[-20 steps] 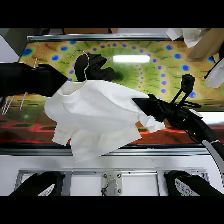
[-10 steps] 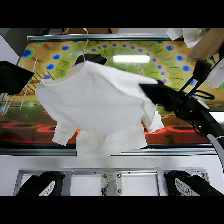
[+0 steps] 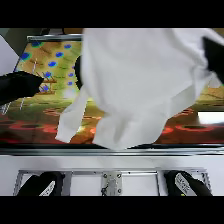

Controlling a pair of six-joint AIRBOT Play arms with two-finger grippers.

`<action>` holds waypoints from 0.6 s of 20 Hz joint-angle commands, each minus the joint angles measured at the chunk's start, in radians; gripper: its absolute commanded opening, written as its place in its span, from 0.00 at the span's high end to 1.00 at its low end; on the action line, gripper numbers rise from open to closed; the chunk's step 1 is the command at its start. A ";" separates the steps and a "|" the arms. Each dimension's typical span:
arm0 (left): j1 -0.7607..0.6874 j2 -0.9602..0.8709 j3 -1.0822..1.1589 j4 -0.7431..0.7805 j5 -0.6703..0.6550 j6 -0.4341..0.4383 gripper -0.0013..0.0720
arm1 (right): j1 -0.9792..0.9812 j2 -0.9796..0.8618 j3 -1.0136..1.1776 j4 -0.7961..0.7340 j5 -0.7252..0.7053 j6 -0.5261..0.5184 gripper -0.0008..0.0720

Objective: Fold the clothes and pants, and hang the long-sleeved shirts on hangers.

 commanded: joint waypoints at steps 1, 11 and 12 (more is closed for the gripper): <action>-0.075 -0.070 -0.024 -0.024 0.068 0.032 0.96 | -0.305 0.122 0.010 -0.105 -0.205 0.020 0.95; -0.182 -0.277 0.068 -0.021 0.182 0.121 0.96 | -0.836 0.274 0.125 -0.140 -0.721 0.012 0.95; -0.182 -0.290 0.084 -0.021 0.172 0.122 0.96 | -0.853 0.266 0.160 -0.141 -0.773 0.012 0.95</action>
